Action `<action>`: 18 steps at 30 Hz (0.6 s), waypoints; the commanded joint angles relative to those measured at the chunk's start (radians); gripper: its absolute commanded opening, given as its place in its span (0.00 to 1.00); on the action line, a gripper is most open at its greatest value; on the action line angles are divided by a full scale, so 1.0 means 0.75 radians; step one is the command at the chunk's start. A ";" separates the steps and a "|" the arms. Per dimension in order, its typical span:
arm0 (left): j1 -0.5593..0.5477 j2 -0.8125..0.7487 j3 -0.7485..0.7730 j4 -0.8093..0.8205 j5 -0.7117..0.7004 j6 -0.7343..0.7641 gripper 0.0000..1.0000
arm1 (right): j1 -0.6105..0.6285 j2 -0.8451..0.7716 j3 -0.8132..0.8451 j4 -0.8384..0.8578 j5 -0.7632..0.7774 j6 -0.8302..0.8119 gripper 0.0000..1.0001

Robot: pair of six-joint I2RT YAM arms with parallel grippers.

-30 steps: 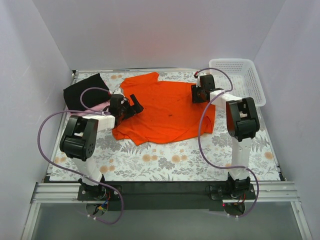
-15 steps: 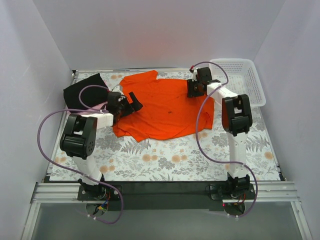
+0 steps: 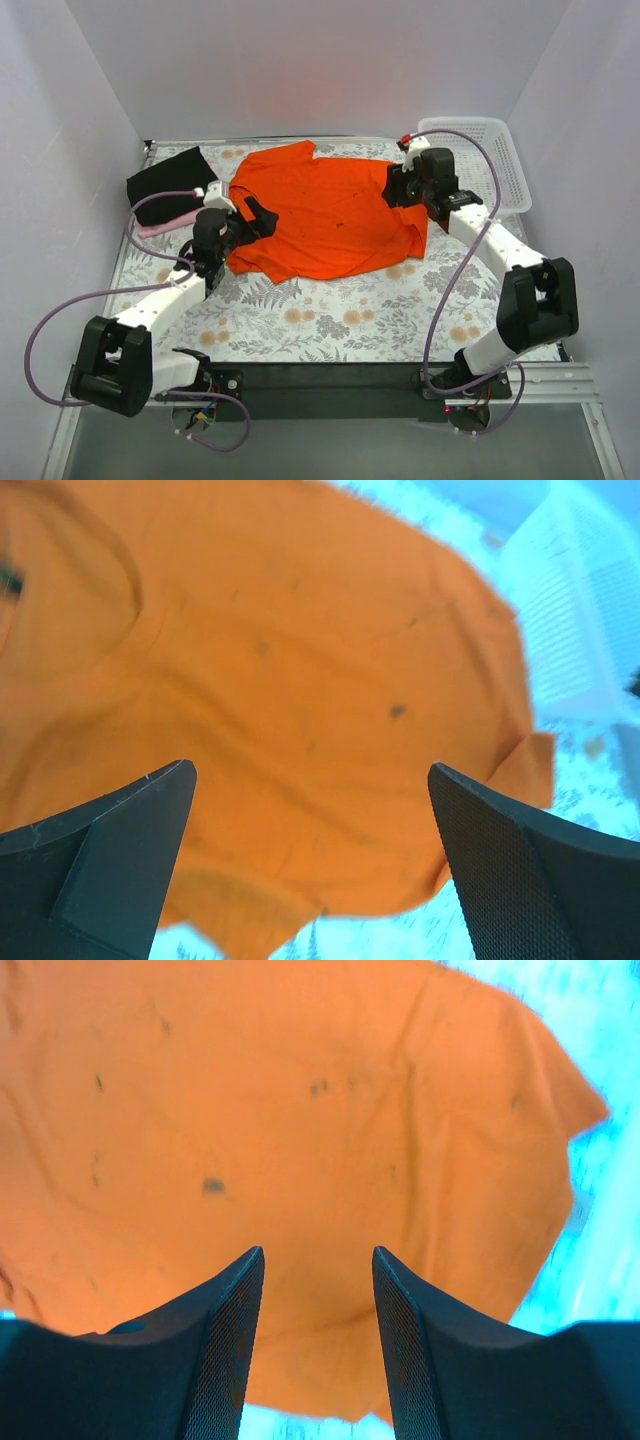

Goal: Fold and stack the t-shirts
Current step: Flatten the tshirt out

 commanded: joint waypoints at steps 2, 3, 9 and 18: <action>-0.036 -0.110 -0.145 -0.238 -0.172 -0.072 0.92 | 0.003 -0.163 -0.250 0.073 0.036 0.041 0.42; -0.047 -0.130 -0.183 -0.259 -0.188 -0.082 0.91 | 0.003 -0.196 -0.287 0.083 0.036 0.043 0.42; -0.049 -0.247 -0.263 -0.337 -0.283 -0.115 0.88 | 0.005 -0.386 -0.480 0.128 0.024 0.066 0.42; -0.047 -0.073 -0.243 -0.241 -0.238 -0.164 0.79 | 0.008 -0.528 -0.553 0.128 0.024 0.068 0.42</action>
